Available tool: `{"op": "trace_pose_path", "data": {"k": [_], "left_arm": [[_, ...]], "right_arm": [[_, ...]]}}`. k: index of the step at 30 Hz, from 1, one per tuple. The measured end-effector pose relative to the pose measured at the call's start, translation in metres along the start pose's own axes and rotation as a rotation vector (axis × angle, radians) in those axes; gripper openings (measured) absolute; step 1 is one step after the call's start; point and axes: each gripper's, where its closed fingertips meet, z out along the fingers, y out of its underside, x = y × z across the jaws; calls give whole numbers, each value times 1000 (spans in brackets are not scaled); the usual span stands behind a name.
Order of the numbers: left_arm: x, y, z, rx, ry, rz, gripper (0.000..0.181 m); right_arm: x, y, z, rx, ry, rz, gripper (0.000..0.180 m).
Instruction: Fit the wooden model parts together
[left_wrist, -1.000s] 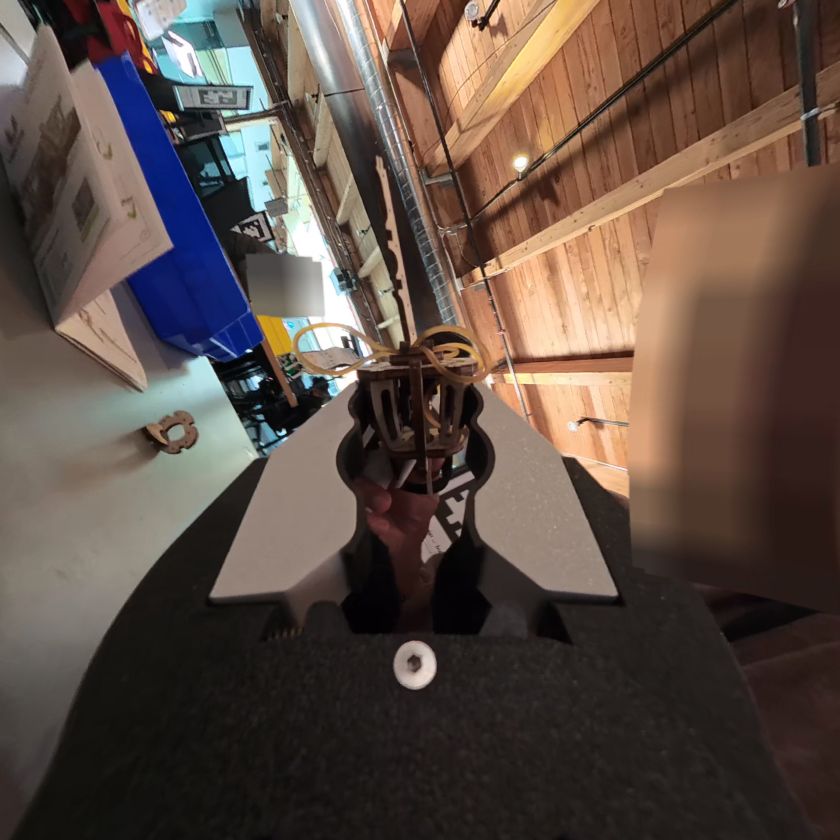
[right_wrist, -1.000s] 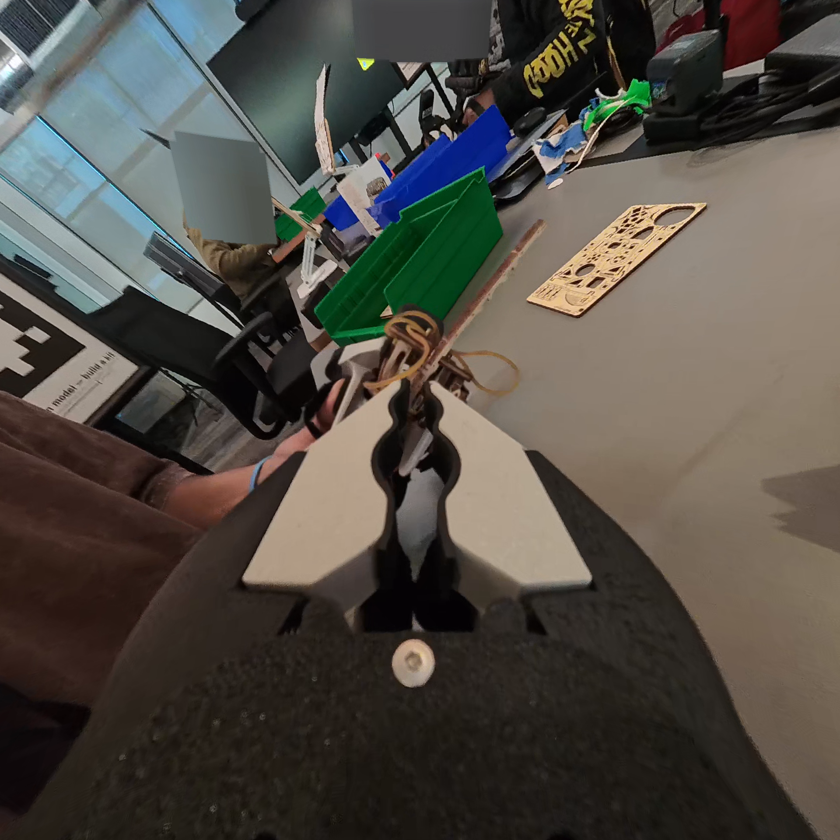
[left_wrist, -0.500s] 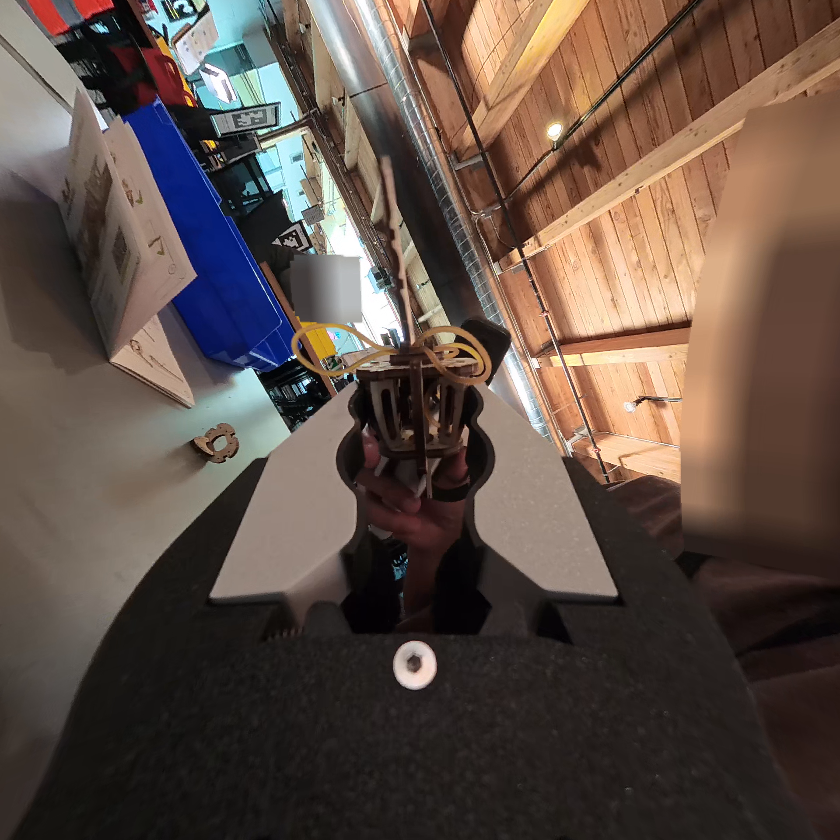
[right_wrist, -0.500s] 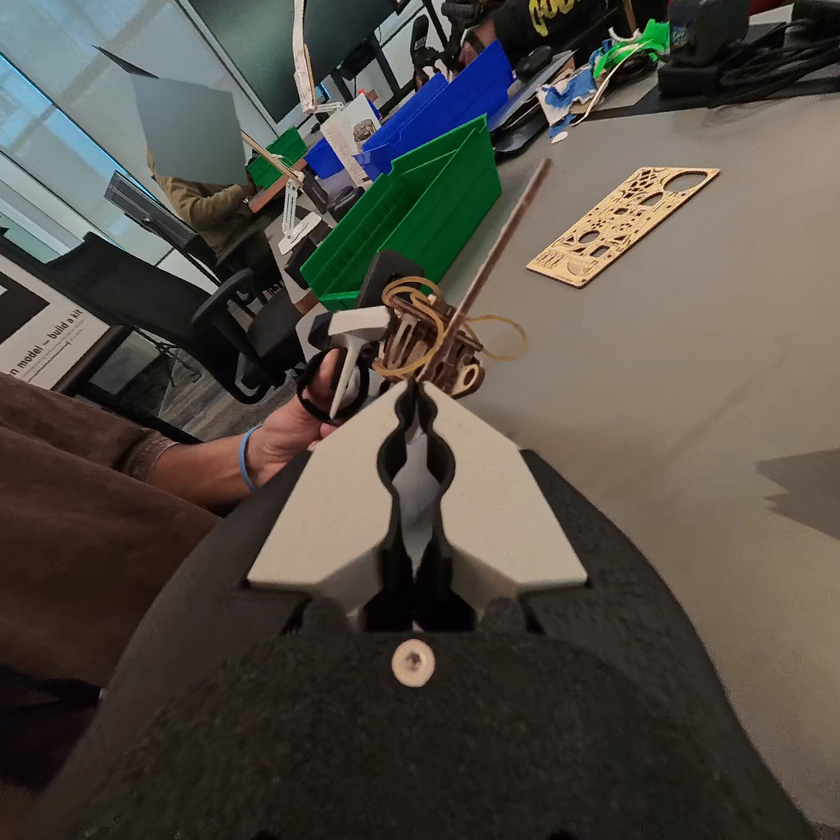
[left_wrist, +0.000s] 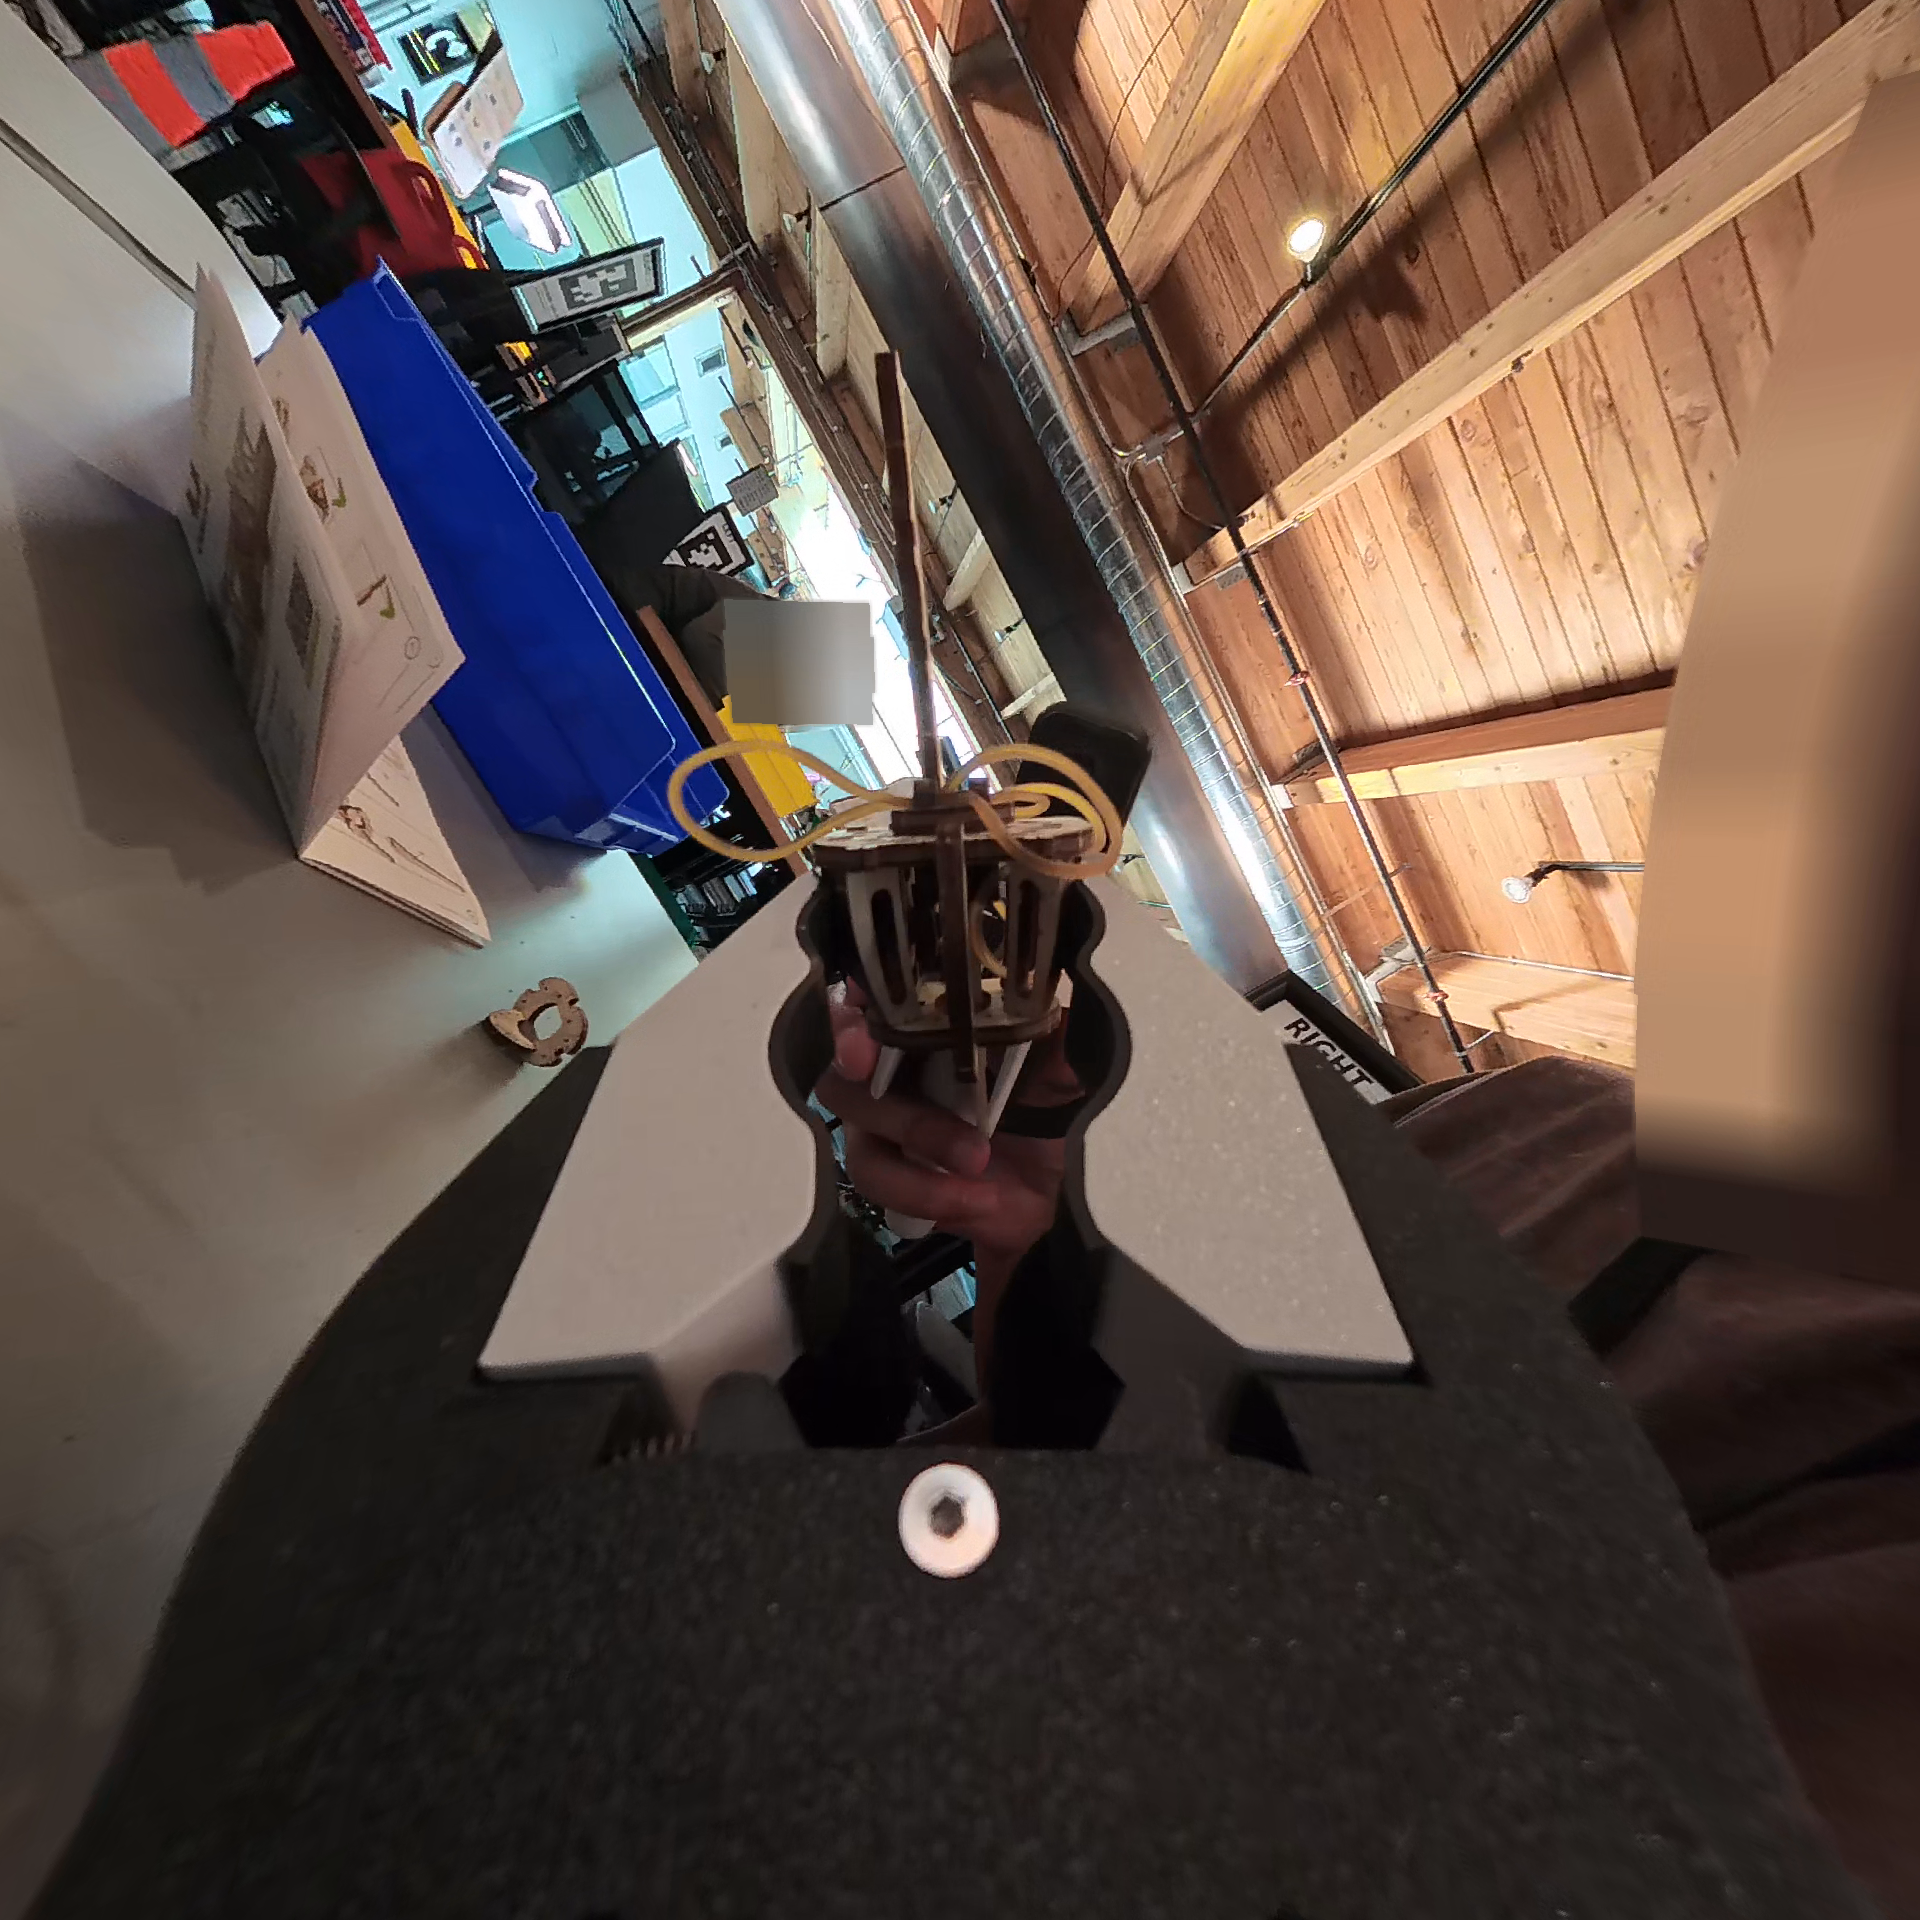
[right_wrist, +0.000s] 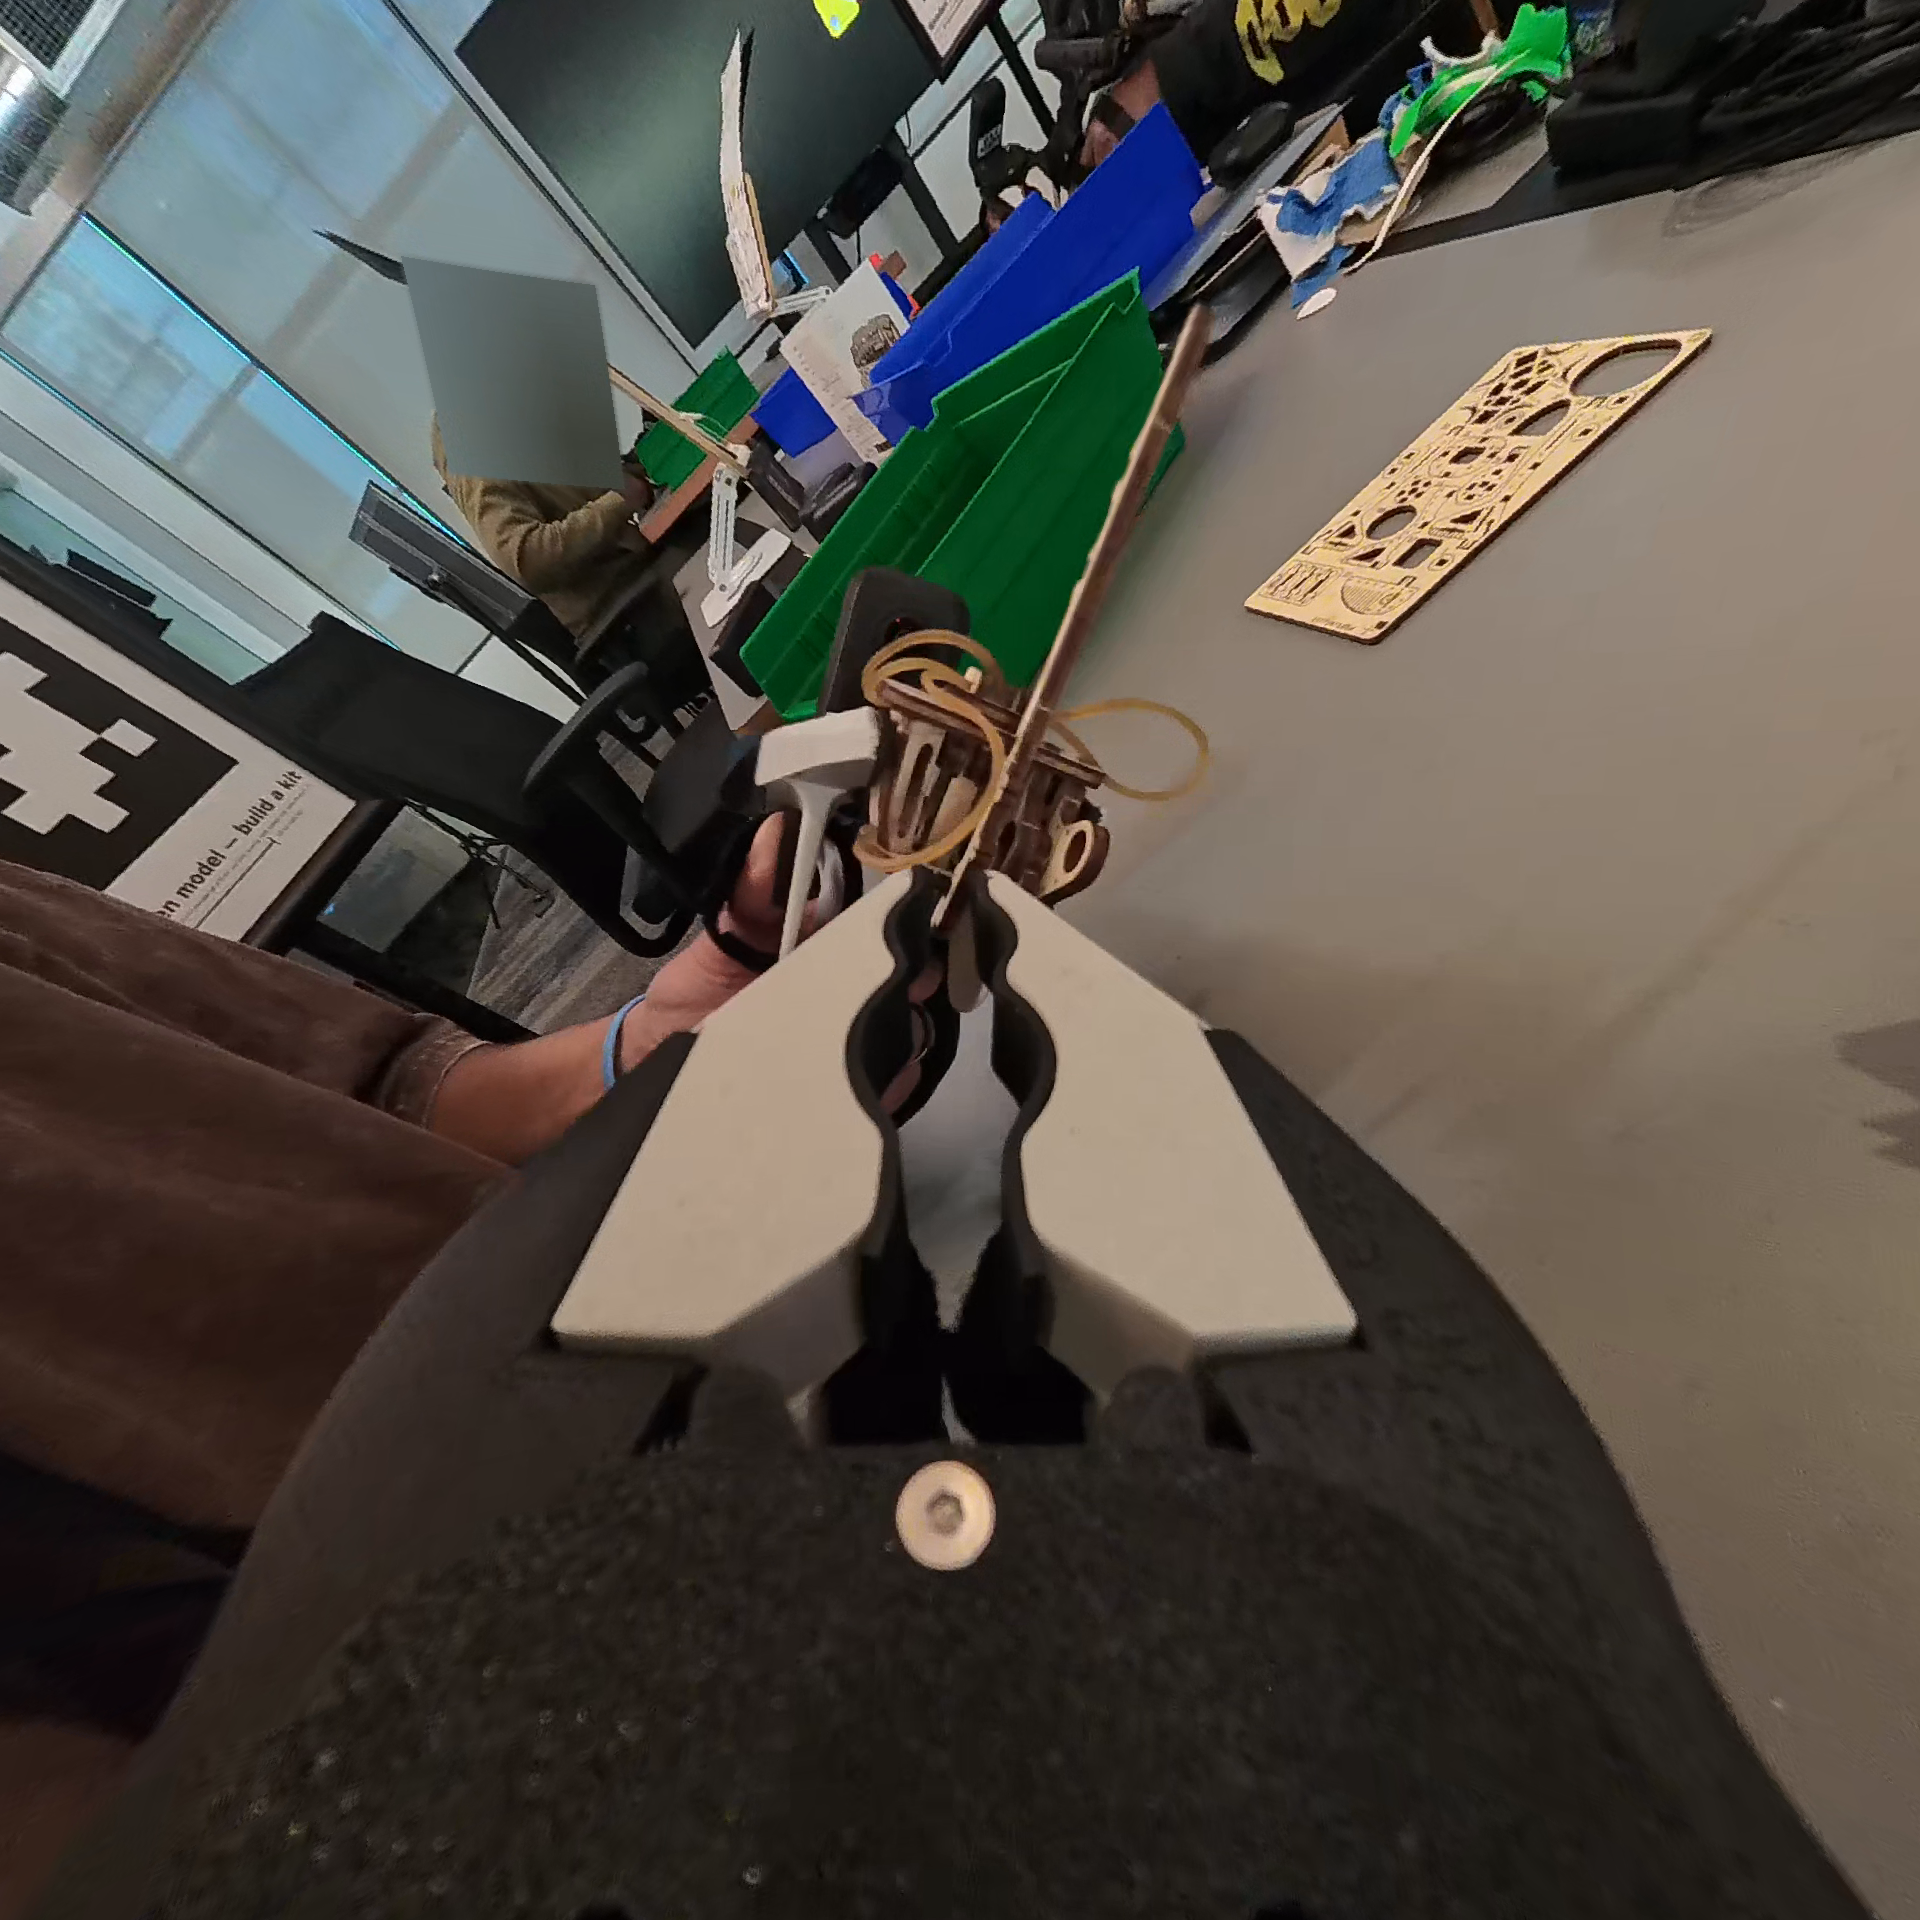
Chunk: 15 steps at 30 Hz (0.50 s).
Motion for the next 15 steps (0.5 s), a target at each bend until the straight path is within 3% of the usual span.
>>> {"op": "trace_pose_path", "data": {"k": [10,15], "left_arm": [[2,1,1,-12,-17,42,39],[-1,1,0,-11,-31,44,39]], "right_arm": [[0,-2,-2,48,-63,114,0],[-3,-1,0,42,-48,61,0]]}}
